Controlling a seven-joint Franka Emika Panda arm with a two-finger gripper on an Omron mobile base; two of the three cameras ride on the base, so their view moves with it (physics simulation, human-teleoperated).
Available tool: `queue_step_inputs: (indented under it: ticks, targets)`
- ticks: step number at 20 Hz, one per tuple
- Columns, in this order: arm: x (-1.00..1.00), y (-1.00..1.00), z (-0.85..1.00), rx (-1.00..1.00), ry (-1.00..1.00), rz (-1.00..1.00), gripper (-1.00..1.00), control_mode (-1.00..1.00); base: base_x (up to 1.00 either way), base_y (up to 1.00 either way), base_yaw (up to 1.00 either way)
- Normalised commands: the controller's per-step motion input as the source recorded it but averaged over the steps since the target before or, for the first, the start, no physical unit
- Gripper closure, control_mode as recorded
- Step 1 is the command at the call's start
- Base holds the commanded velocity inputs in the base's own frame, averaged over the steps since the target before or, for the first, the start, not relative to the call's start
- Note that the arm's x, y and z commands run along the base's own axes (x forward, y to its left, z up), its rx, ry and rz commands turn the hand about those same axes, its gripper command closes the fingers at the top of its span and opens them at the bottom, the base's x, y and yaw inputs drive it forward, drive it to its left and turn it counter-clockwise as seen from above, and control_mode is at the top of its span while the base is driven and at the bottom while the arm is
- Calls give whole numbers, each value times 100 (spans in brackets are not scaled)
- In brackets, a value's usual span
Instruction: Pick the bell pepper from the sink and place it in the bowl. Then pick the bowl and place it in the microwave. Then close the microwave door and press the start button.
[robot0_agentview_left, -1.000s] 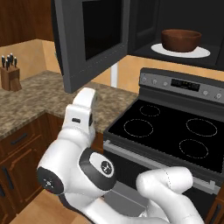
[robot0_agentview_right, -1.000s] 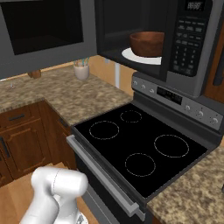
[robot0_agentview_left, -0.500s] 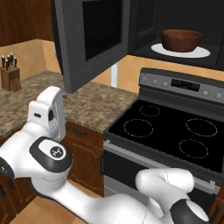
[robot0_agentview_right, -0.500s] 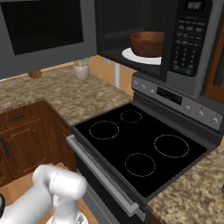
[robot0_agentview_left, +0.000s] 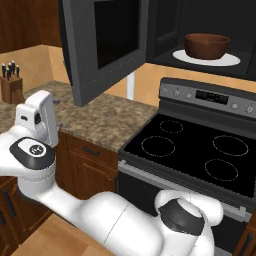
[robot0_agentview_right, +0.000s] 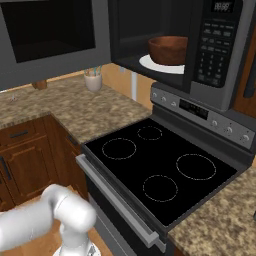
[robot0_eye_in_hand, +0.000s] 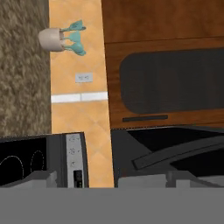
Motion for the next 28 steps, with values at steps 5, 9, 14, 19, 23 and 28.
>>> queue_step_inputs:
  ticks: [5, 9, 14, 19, 23, 28]
  targets:
    - [32, -24, -1, 1, -2, -9, -100, -100, 0, 0, 0]
    - [19, -48, 2, 3, -6, -8, -100, -100, 0, 0, 0]
    - [23, -63, 10, 4, -5, -4, -100, -100, 0, 0, 0]
    - [25, -41, 23, 2, -7, -2, -100, -100, 0, 0, 0]
    - [40, 3, 2, 0, 0, -2, -100, -100, 0, 0, 0]
    - [50, 29, 0, 0, 0, -2, -100, -100, 0, 0, 0]
